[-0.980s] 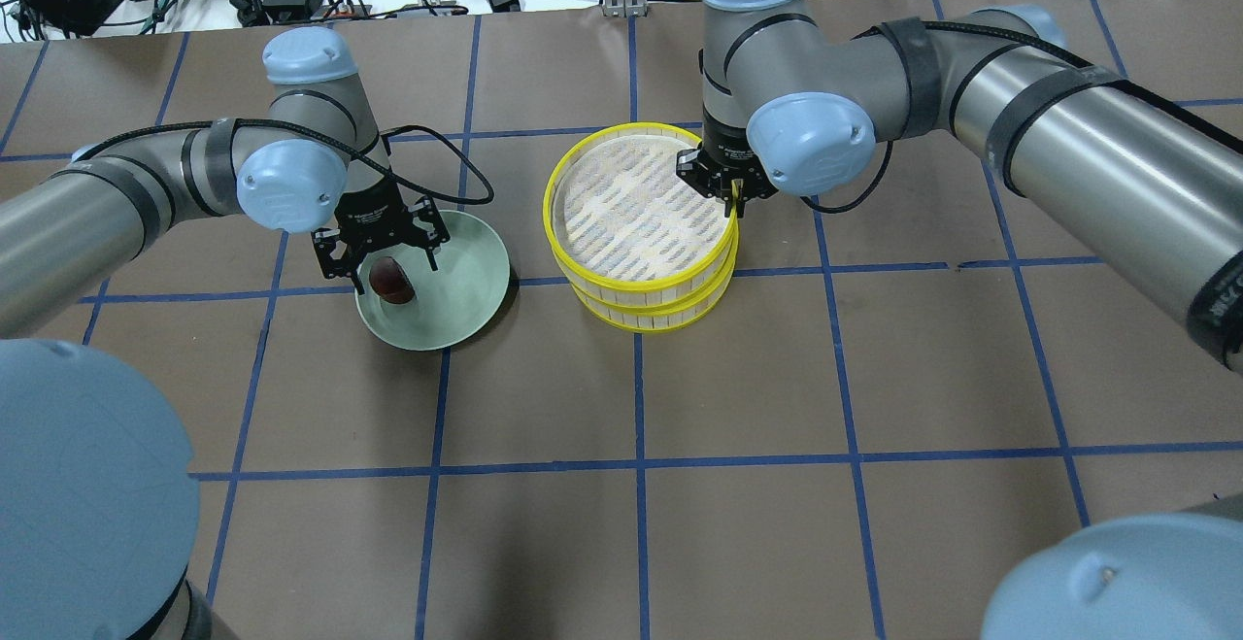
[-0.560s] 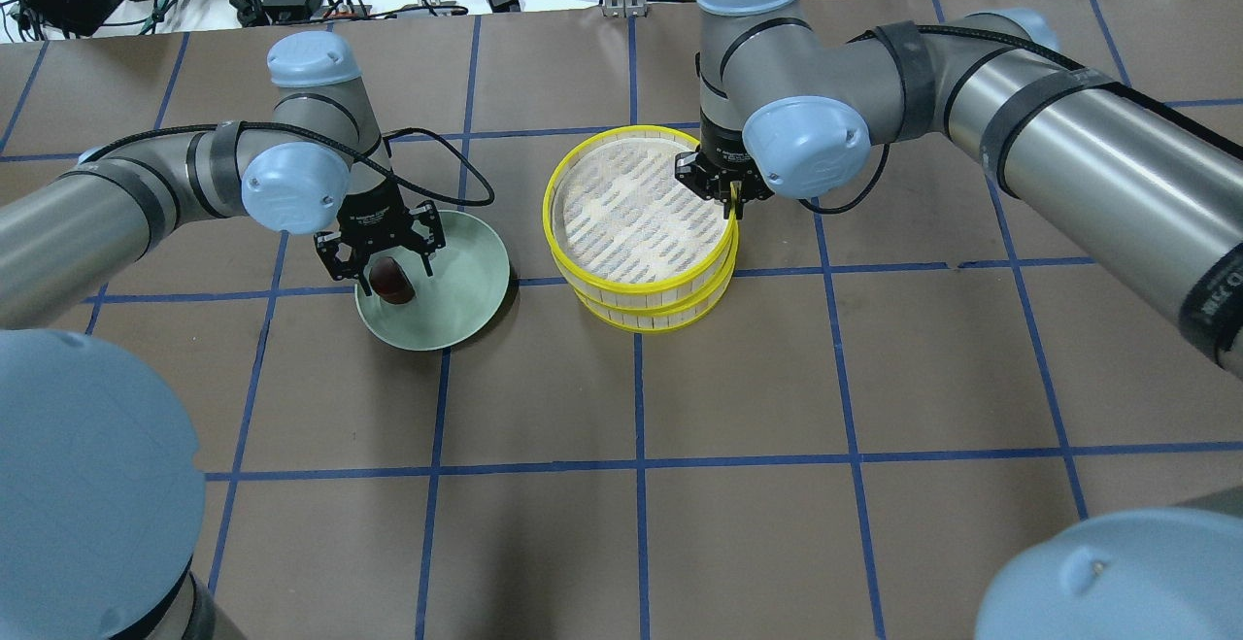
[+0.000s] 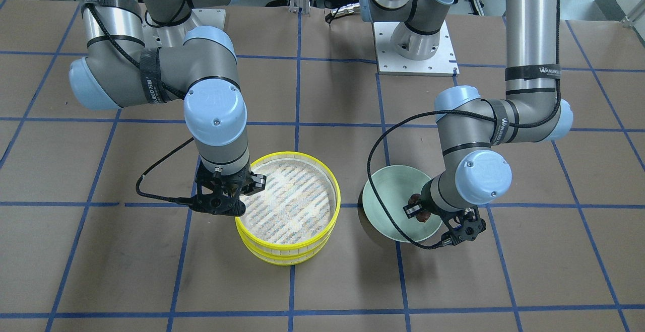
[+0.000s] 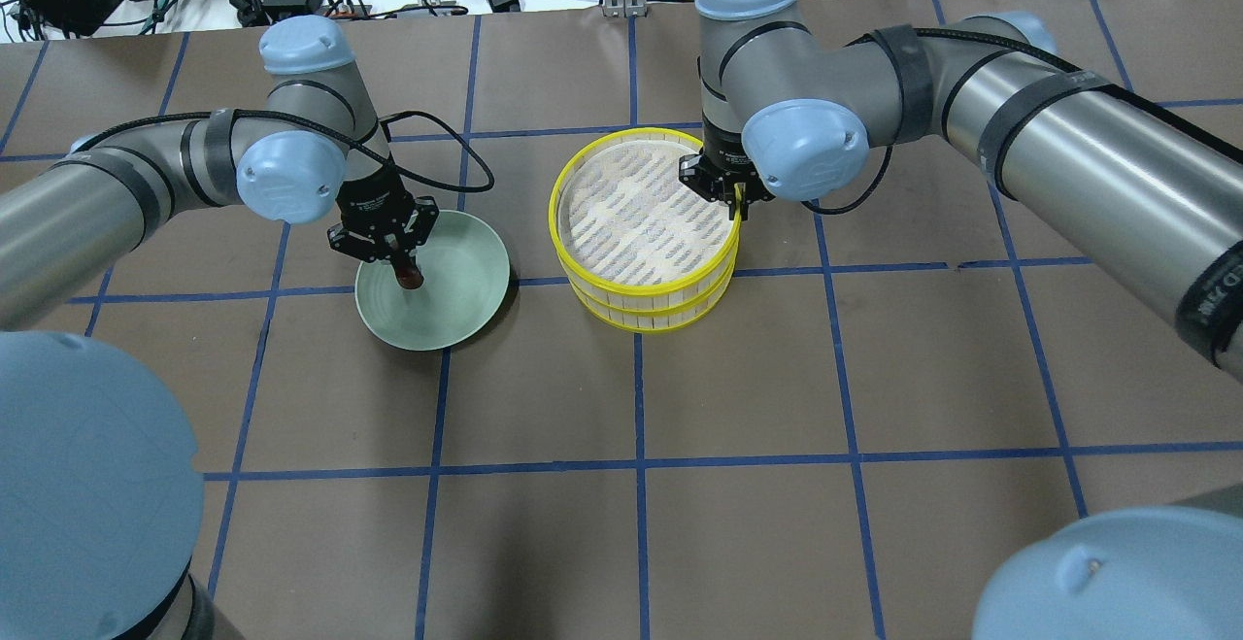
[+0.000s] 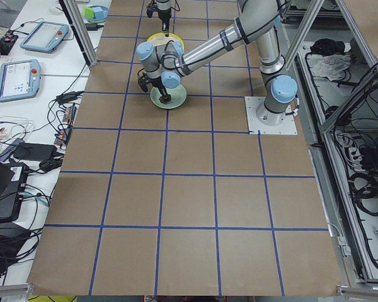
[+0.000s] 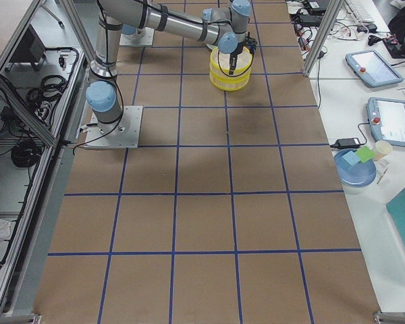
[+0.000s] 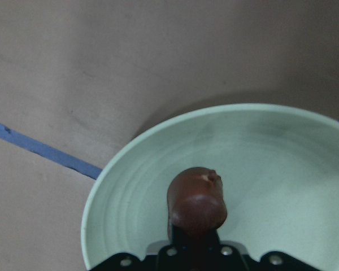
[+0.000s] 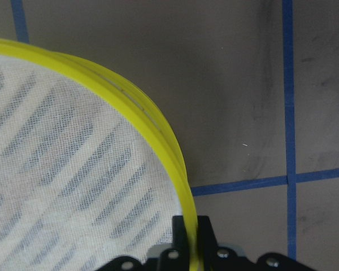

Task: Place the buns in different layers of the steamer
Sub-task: 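Lift the dark bun and carry it toward the steamer with the left gripper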

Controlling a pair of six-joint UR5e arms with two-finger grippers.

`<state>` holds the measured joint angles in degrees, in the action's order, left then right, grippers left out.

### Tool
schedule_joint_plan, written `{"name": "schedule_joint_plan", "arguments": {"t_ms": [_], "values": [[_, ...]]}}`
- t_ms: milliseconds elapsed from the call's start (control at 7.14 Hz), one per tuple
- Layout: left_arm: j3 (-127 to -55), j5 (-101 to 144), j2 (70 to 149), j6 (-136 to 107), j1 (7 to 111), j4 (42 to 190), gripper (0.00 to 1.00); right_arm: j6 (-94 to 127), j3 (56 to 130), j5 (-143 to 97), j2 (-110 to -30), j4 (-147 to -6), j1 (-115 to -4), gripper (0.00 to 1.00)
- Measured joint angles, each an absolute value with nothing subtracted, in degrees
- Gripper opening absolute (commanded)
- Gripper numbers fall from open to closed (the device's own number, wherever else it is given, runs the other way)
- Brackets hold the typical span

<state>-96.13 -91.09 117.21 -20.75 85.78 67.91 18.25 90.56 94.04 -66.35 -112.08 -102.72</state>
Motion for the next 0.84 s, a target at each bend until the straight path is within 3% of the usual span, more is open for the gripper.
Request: {"name": "schedule_joint_plan", "arguments": {"t_ms": [840], "values": [[-91.74, -86.58, 111.43, -20.79, 87.92, 68.35, 0.0, 17.88, 90.92, 94.06, -66.22, -113.91, -102.48, 0.0]]}}
